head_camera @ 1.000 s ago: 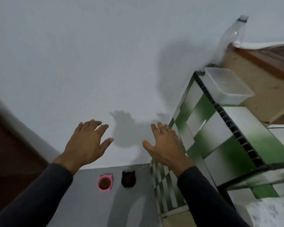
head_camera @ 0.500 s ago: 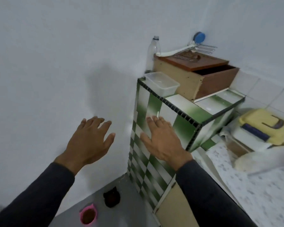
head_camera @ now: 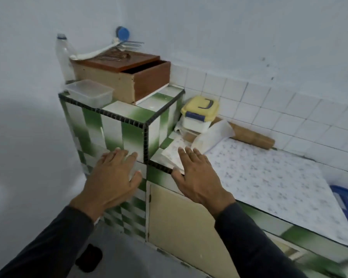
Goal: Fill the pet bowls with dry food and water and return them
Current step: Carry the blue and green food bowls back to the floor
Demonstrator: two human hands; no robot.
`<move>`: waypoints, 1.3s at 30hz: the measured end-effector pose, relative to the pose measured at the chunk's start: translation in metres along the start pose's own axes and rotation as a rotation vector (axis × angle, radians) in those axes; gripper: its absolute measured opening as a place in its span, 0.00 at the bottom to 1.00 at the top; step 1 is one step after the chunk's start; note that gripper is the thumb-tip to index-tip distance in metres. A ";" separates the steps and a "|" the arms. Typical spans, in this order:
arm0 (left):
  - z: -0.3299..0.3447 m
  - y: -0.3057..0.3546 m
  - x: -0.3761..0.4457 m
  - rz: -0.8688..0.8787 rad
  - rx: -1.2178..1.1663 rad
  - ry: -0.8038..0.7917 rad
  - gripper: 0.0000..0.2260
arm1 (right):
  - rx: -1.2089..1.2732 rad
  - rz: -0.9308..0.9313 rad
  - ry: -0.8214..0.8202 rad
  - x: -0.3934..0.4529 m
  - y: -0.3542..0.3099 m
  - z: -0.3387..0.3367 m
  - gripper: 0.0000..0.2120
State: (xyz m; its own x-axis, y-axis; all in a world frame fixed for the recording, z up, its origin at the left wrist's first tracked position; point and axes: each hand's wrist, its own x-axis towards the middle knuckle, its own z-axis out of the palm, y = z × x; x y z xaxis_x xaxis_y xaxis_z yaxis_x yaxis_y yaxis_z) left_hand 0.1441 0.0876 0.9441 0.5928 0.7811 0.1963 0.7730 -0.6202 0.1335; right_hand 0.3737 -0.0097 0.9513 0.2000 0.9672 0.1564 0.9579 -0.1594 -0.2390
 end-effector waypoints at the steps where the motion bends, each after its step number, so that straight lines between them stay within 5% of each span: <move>1: 0.004 0.018 0.006 0.032 -0.010 -0.004 0.35 | -0.004 0.039 0.007 -0.011 0.017 -0.005 0.35; 19: 0.073 0.405 0.017 0.499 -0.179 -0.068 0.38 | -0.053 0.574 0.106 -0.282 0.297 -0.106 0.35; 39: 0.159 0.712 -0.010 0.930 -0.130 -0.215 0.37 | -0.046 1.102 0.236 -0.513 0.489 -0.139 0.37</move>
State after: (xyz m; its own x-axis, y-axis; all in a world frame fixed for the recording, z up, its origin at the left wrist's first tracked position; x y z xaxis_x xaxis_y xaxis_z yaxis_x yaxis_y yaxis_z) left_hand 0.7245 -0.3497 0.8832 0.9945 -0.0383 0.0975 -0.0502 -0.9911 0.1230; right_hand 0.7686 -0.6108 0.8872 0.9705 0.2334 0.0606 0.2403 -0.9150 -0.3242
